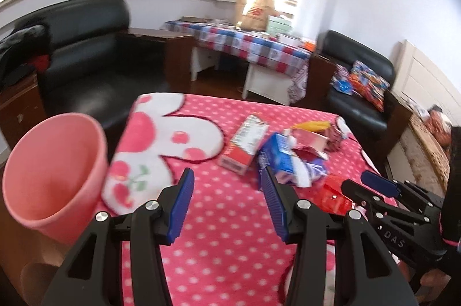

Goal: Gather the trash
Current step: 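Move both tools back over the table toward the remaining trash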

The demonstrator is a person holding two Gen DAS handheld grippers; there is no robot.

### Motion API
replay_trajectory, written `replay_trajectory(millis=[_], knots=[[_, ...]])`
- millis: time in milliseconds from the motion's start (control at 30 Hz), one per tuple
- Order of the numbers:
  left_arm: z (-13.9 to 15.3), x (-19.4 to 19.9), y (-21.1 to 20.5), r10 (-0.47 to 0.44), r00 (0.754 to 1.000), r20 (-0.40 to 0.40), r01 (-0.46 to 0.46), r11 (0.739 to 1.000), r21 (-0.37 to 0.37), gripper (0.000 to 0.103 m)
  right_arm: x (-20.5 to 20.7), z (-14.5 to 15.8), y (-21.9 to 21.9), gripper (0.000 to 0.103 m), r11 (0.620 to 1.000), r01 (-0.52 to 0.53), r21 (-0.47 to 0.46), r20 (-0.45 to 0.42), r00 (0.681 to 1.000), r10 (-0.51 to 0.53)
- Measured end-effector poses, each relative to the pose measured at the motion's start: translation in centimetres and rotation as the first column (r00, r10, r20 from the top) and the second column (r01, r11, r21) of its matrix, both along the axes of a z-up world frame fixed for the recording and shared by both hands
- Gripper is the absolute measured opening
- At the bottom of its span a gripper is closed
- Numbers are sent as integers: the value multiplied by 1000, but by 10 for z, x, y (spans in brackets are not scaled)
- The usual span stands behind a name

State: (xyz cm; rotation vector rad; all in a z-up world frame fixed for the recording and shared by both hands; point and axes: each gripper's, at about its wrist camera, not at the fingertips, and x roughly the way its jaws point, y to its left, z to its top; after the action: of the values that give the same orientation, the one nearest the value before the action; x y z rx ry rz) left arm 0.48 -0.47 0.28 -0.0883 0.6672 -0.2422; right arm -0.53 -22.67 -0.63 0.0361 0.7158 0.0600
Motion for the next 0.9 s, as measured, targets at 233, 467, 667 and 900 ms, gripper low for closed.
replay_trajectory(millis=[233,467,667,900], knots=[[-11,4,-43,-144,989,-37,143,989,-39,46,1,-11,-30,44,997,65,28,-25,998,-65],[-36,15,-75,-194,977,-88,192,981,-35,33,-1,-20,-49,44,996,80,48,-40,996,-78],[-42,35,-78,-109,990,-87,110,994,3,36,-1,-30,-57,44,994,78,74,-59,995,-74],[-36,52,-81,-73,994,-81,75,997,21,43,0,-35,-63,44,992,75,100,-66,995,-68]])
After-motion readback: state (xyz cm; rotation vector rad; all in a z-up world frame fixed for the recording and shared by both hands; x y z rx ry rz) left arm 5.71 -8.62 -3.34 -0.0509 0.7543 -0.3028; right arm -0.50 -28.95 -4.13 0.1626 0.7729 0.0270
